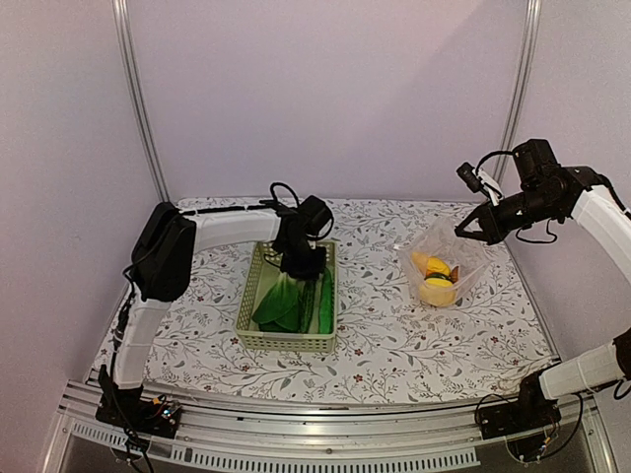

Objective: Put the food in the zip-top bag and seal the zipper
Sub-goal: Pick up the fake vegetable from the bin.

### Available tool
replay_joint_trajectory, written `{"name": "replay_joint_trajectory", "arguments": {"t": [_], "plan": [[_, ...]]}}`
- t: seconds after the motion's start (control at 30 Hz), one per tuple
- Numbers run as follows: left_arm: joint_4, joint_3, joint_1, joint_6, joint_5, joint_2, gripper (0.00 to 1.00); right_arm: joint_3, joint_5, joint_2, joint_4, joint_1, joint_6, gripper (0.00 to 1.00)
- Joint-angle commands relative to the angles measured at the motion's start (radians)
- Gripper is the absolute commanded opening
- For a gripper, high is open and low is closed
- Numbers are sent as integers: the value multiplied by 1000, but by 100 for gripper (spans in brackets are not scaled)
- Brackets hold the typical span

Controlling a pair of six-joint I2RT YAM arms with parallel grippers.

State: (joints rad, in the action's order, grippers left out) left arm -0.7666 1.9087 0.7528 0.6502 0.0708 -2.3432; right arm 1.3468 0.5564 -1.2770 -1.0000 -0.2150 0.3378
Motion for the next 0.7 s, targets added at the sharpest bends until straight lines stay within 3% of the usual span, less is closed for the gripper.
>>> {"name": "replay_joint_trajectory", "arguments": {"t": [0.0,0.3,0.67], "plan": [[-24,21,-20,-9,0,-7,20,-13,5,26,7,-2,12,0],[-12,-19,-17,-34,11,125,10,-1,0,28,-3,-2,13,0],[187,-196,17,-37,66,480,6,38,24,17,-50,-11,24,0]]}}
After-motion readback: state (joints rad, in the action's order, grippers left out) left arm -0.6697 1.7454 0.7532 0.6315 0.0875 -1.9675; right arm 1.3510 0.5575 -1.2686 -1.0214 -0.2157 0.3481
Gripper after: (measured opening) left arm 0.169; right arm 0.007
